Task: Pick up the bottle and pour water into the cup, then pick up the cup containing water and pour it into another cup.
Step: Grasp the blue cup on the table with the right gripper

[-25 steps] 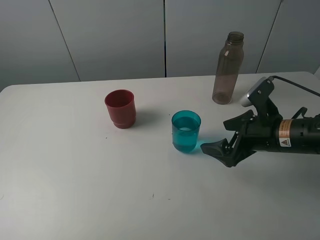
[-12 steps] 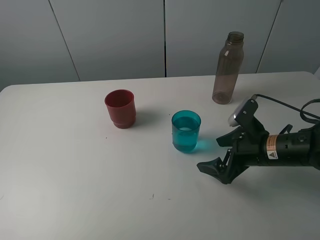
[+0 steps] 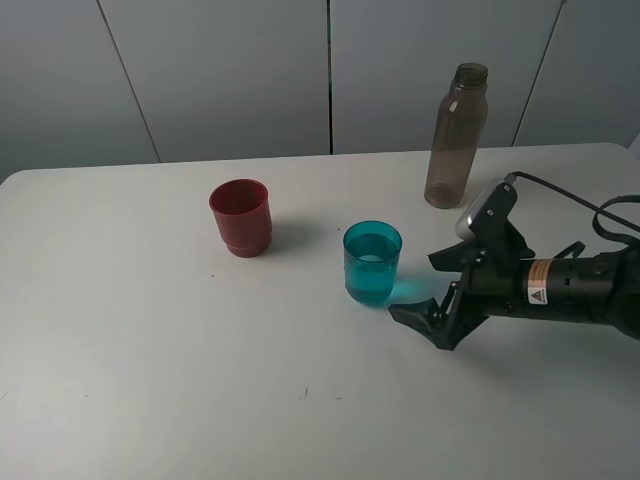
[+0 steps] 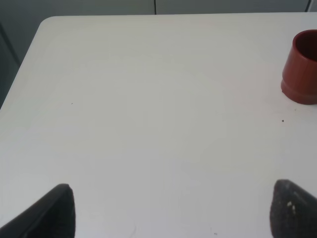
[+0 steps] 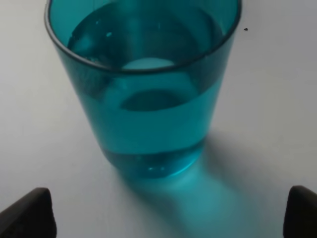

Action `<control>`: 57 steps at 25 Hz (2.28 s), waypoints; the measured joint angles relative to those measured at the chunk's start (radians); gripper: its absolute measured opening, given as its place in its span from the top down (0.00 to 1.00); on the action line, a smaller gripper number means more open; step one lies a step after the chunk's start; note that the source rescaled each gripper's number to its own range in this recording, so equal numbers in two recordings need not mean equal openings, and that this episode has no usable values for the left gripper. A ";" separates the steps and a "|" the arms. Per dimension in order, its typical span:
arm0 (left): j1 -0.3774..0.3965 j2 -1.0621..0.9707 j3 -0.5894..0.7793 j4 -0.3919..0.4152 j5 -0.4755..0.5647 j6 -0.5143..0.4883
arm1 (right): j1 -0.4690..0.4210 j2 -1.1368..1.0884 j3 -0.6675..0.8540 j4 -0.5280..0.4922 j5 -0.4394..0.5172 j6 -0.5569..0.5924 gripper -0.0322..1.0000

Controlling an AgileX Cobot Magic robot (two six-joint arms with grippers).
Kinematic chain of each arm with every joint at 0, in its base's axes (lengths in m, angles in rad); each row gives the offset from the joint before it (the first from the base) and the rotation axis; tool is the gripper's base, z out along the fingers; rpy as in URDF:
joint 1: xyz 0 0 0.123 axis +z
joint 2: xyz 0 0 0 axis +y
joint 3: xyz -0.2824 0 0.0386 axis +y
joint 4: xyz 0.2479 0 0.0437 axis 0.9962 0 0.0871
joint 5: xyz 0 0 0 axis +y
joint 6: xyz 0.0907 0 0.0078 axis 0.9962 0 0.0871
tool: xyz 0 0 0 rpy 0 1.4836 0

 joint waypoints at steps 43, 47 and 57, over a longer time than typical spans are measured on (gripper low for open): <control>0.000 0.000 0.000 0.000 0.000 0.000 | 0.055 0.131 -0.111 0.007 -0.151 -0.052 0.01; 0.000 0.000 0.000 0.000 0.000 0.000 | 0.055 0.131 -0.111 -0.015 -0.163 -0.057 0.01; 0.000 0.000 0.000 0.000 0.000 0.006 | 0.059 0.131 -0.111 -0.041 -0.207 -0.050 0.01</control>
